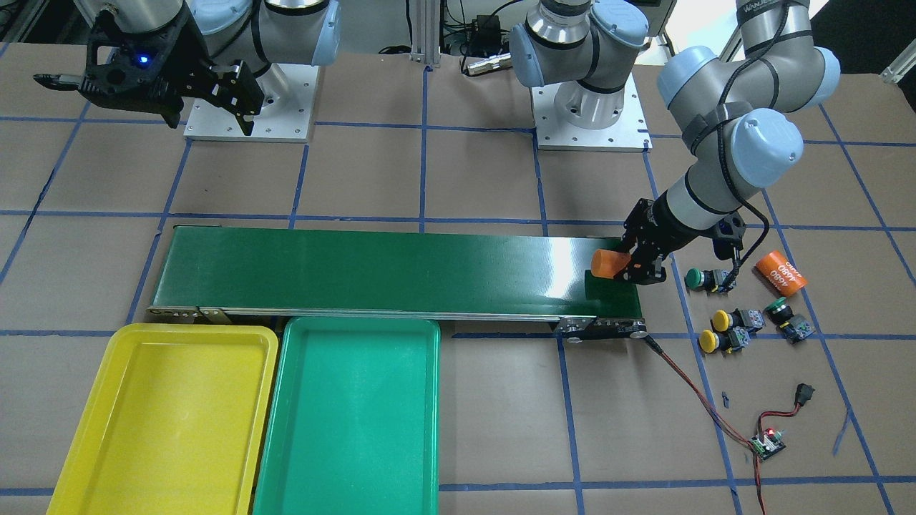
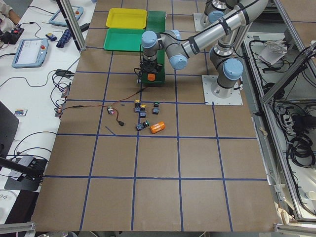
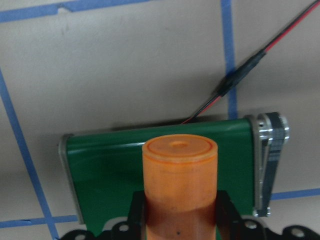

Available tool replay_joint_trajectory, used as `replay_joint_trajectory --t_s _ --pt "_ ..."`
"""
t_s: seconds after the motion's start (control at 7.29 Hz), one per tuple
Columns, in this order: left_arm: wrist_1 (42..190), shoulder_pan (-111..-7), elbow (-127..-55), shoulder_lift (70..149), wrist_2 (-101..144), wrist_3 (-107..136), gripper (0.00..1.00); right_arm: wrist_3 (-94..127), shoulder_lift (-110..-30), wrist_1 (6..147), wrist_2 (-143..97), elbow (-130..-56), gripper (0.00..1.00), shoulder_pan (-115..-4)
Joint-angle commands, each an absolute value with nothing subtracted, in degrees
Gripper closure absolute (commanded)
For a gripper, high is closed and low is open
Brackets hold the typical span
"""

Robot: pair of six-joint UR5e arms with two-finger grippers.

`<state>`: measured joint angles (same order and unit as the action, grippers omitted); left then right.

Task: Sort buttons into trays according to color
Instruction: 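Carry the orange cylinder with the left gripper onto the conveyor belt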

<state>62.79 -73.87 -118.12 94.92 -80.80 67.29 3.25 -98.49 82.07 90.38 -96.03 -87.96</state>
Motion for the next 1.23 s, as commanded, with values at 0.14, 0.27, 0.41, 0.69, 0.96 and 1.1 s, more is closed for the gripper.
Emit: replay_joint_trajectory --t_s 0.14,0.27,0.41,0.69,0.96,1.1 --pt "62.67 -73.92 -118.74 94.57 -81.21 67.41 0.66 3.25 -98.52 82.09 90.44 -96.06 0.0 -87.89" --pt "62.67 -73.92 -118.91 94.74 -81.12 67.5 0.61 3.25 -98.44 82.26 90.35 -96.06 0.0 -87.98" --pt "62.93 -73.92 -119.0 94.92 -80.95 67.59 0.58 3.25 -98.52 82.18 90.44 -96.06 0.0 -87.89" --pt "63.02 -73.92 -119.0 94.75 -81.47 67.85 0.37 3.25 -98.44 82.26 90.35 -96.06 0.0 -87.98" --pt "63.02 -73.92 -119.0 94.75 -80.95 67.94 0.0 3.25 -98.44 82.26 90.35 -95.98 0.0 -87.98" --pt "62.93 -73.92 -119.0 94.57 -80.77 67.94 0.0 3.25 -98.44 82.27 90.35 -95.98 0.0 -87.98"
